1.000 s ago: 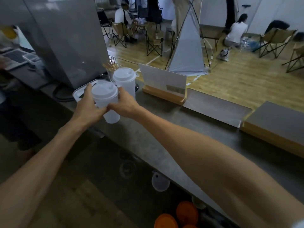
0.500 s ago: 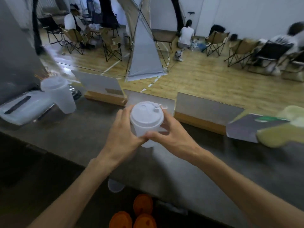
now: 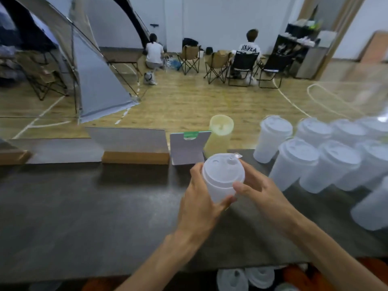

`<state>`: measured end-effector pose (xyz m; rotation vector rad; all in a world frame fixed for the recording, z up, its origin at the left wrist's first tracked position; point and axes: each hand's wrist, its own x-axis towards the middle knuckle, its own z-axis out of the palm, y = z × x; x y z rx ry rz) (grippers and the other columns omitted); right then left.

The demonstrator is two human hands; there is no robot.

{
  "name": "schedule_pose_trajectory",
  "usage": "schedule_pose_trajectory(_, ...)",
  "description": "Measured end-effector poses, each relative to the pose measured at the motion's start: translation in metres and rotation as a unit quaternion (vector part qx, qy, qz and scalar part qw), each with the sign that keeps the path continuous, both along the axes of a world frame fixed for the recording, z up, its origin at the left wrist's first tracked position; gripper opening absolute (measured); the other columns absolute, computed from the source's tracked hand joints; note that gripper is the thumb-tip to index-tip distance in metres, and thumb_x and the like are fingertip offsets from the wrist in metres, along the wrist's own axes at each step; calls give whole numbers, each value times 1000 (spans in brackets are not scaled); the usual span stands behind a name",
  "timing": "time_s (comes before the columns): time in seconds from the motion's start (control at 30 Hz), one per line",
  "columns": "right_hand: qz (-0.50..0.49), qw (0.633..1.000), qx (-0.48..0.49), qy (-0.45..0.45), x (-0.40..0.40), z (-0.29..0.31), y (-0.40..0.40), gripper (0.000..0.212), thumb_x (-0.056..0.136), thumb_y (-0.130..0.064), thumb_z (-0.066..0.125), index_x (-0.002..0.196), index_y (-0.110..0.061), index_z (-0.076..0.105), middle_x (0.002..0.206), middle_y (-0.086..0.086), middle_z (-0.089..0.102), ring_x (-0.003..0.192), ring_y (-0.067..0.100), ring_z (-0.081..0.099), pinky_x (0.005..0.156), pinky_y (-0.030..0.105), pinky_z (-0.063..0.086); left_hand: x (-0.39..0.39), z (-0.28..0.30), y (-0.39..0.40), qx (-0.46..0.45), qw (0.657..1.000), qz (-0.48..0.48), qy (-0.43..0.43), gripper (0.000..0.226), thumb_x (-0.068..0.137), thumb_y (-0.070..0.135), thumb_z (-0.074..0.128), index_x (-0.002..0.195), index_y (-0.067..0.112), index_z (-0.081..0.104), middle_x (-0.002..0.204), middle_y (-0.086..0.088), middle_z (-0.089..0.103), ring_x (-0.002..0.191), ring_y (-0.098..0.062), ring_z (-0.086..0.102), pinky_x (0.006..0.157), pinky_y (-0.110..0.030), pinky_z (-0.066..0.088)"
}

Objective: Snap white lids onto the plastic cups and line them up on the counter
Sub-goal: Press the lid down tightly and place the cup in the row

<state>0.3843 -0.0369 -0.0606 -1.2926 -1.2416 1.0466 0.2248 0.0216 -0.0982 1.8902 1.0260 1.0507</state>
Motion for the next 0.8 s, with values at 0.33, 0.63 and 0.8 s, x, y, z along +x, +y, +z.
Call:
schedule_pose_trajectory(0.33,17,996,-52,77,54,-5,-11,49,102,-4,43,125,-37,70,133,-3,68,126,17,62,104,27,50,23,0,-10,58,992,-96,55,70,88,77,46,147,47,25,135,19,50,116,3,54,95,-23,51)
schedule_pose_trajectory(0.63,-52,993,-90,59,48,0,-4,34,106,-34,43,107,-44,75,120,-14,73,116,10,67,100,33,55,30,3,1,124,983,-86,107,64,91,73,41,145,39,31,132,8,56,109,-7,58,90,-27,51)
schedule_pose_trajectory(0.8,-102,986,-133,-18,47,18,9,33,103,-44,49,94,-28,77,90,-15,78,87,-1,72,62,12,55,33,0,3,156,970,-97,162,65,94,74,27,146,35,24,125,-1,55,100,-18,61,82,-32,54)
